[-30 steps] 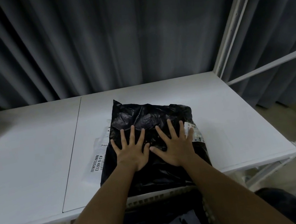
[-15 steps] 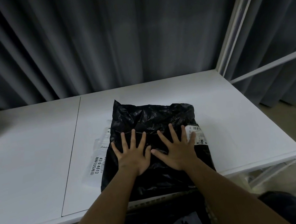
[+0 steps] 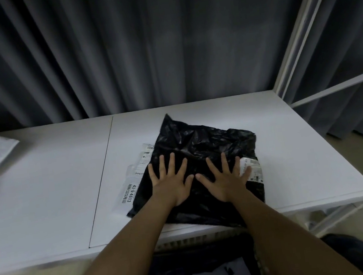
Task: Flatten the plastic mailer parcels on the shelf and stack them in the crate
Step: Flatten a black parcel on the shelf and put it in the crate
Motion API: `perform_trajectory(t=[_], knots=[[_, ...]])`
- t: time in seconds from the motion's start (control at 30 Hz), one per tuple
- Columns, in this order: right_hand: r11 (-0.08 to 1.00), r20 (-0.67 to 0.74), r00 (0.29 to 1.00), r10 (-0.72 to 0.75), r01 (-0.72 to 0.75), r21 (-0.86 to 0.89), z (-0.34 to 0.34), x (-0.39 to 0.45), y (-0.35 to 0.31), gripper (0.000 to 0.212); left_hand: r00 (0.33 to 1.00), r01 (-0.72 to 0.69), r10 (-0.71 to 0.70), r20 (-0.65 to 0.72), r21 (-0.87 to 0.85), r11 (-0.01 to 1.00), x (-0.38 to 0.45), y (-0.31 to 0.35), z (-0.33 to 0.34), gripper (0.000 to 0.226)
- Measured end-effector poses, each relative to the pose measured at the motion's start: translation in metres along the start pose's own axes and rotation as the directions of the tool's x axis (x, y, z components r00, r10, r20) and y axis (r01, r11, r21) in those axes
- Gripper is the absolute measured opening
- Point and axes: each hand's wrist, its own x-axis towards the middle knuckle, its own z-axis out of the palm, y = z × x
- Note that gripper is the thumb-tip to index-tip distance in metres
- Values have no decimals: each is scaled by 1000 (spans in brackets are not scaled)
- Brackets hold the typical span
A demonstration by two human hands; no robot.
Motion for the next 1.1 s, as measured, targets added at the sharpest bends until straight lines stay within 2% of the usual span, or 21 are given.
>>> perform_trajectory(t=[0.1, 0.17, 0.23, 0.3, 0.37, 0.43, 0.47, 0.5, 0.53, 0.57, 0.63, 0.77, 1.1], knots=[[975, 33, 984, 176, -179, 133, -4, -10, -3, 82, 996, -24, 25, -83, 20, 1000, -20, 4, -3, 59], [944, 83, 965, 248, -260, 204, -9, -17, -4, 83, 996, -29, 30, -85, 15, 999, -29, 7, -4, 58], [938, 130, 958, 255, -278, 209, -18, -27, 0, 84, 997, -35, 35, -71, -5, 999, -37, 12, -5, 58], [961, 116, 967, 227, -242, 135, -24, -40, 7, 85, 999, -38, 37, -33, -42, 998, -44, 18, -6, 60], [990, 42, 989, 139, -140, 34, -24, -53, 17, 82, 999, -27, 29, 29, -57, 998, -49, 25, -2, 63], [999, -47, 998, -47, 47, -4, -17, -66, 29, 69, 998, -10, 14, 65, -49, 999, -53, 31, 6, 67], [981, -141, 972, -189, 180, -75, -10, -71, 35, 60, 998, -6, 8, 60, -32, 999, -55, 32, 10, 68], [940, -249, 913, -324, 282, -190, -3, -71, 41, 54, 999, -4, 4, 39, -3, 1000, -56, 32, 13, 69], [918, -293, 880, -374, 307, -249, 3, -72, 47, 53, 1000, -8, 7, 15, 26, 1000, -57, 31, 17, 69], [919, -298, 880, -370, 300, -254, 6, -74, 51, 57, 1000, -12, 12, -4, 45, 999, -58, 30, 20, 69], [948, -228, 937, -263, 207, -243, 16, -78, 56, 71, 1000, -10, 10, -7, 21, 1000, -58, 24, 25, 69], [987, -148, 983, -108, 87, -137, 29, -71, 69, 79, 1000, 10, -9, 16, -86, 996, -59, 15, 35, 70], [993, -167, 983, -79, 64, -96, 39, -65, 69, 81, 991, -19, 9, -137, -76, 997, -57, 11, 62, 70]])
